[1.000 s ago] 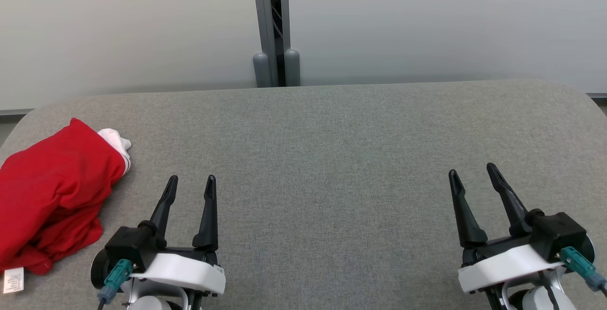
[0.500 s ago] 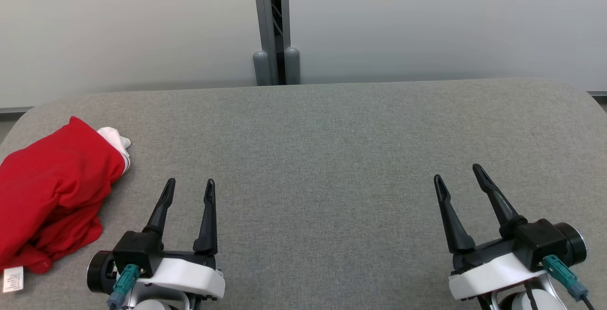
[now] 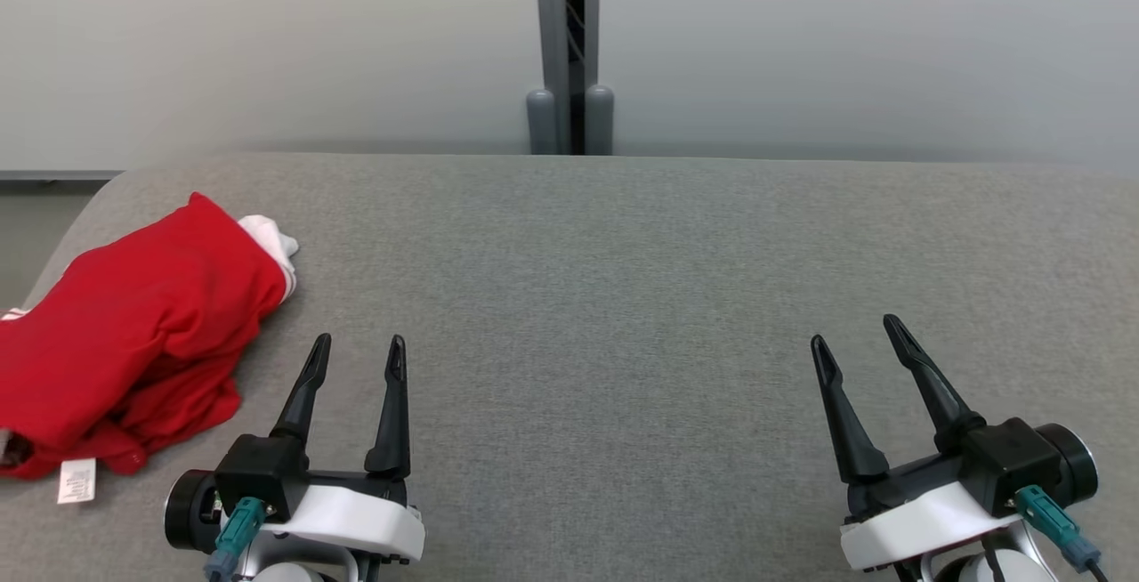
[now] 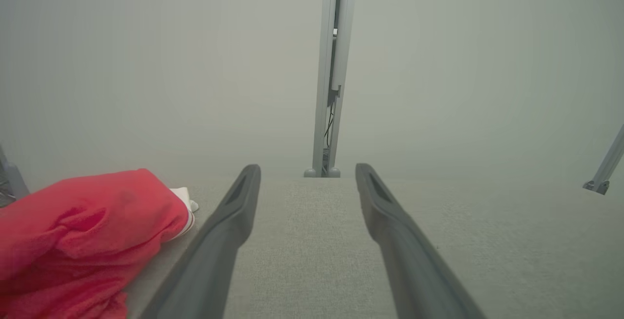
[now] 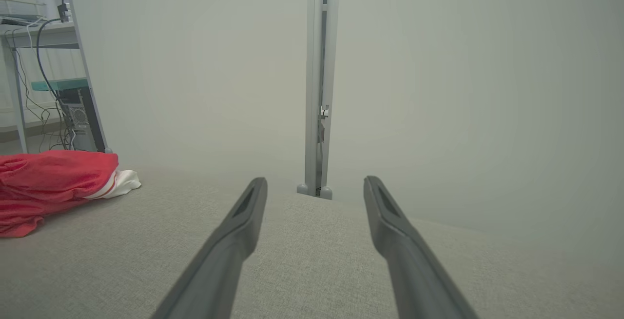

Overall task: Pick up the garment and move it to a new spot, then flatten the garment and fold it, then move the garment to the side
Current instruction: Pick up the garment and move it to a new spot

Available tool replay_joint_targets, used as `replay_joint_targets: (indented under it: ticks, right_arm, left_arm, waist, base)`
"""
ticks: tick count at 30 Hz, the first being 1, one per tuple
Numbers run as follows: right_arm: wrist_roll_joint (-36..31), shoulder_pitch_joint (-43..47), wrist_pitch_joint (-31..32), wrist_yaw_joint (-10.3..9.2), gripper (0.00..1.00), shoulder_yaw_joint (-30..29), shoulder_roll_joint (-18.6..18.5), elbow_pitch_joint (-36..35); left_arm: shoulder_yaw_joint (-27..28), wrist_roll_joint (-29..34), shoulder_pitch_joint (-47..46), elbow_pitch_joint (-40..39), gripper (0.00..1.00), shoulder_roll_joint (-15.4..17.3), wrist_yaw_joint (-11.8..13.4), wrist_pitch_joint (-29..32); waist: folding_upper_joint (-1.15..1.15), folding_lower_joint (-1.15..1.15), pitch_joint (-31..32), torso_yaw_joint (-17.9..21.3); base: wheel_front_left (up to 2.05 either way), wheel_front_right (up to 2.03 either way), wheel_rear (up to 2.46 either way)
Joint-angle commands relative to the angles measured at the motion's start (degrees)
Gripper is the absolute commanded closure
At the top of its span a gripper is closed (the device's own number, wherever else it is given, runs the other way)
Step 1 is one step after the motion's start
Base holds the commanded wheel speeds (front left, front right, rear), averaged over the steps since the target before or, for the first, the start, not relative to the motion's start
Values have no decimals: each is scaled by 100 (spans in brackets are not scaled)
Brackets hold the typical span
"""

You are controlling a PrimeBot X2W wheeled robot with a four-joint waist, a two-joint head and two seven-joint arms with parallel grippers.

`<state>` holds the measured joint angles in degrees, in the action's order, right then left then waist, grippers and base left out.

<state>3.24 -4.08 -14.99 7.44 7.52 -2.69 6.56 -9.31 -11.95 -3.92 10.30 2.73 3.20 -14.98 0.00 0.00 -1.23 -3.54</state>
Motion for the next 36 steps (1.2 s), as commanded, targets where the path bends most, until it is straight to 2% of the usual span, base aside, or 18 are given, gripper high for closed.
replay_joint_targets:
  ticks: [1,36]
  right_arm:
    - [45,42,-41,8,0,-9,-40,8]
    - [43,36,-41,5,0,213,-79,25]
  left_arm:
    - [11,16,32,-20,0,27,34,-19]
    - [101,-176,118,-256,0,28,294,-19]
  waist:
    - [0,0,-4,-114]
    - [0,0,-66,-1467]
  base:
    - [0,0,0]
    - [0,0,0]
